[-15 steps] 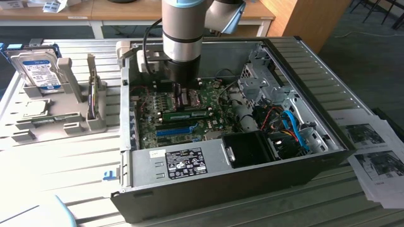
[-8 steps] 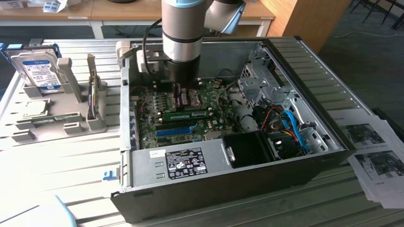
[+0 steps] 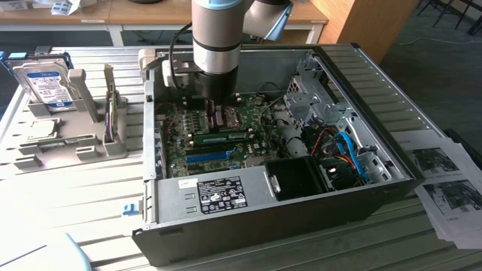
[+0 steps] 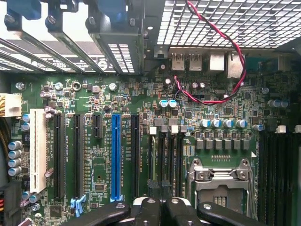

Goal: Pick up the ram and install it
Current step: 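Press down the ram until it locks into place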

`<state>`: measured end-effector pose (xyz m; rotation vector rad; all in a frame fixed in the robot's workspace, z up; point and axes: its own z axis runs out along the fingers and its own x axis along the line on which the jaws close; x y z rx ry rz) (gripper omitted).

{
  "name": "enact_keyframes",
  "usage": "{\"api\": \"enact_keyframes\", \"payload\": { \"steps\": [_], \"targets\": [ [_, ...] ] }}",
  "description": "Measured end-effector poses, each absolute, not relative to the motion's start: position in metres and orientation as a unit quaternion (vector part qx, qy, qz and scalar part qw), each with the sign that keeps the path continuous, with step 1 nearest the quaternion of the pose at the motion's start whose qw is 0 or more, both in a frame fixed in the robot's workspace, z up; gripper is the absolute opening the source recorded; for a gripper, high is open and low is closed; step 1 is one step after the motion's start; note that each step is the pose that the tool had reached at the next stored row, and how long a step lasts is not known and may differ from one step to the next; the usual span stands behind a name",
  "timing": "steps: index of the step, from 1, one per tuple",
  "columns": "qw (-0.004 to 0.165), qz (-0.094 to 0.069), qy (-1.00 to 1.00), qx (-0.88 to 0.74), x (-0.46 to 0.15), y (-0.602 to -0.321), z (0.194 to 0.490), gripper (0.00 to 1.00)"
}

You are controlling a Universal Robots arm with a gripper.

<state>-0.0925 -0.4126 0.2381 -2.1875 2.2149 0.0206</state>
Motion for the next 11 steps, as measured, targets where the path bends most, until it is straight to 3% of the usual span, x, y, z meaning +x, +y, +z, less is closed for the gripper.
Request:
{"api": "enact_keyframes", "payload": {
  "steps": [11],
  "targets": [
    [0.014,0.007,0.711,-0.703,-0.0925,-0.4126,0.233,0.09]
  ]
}}
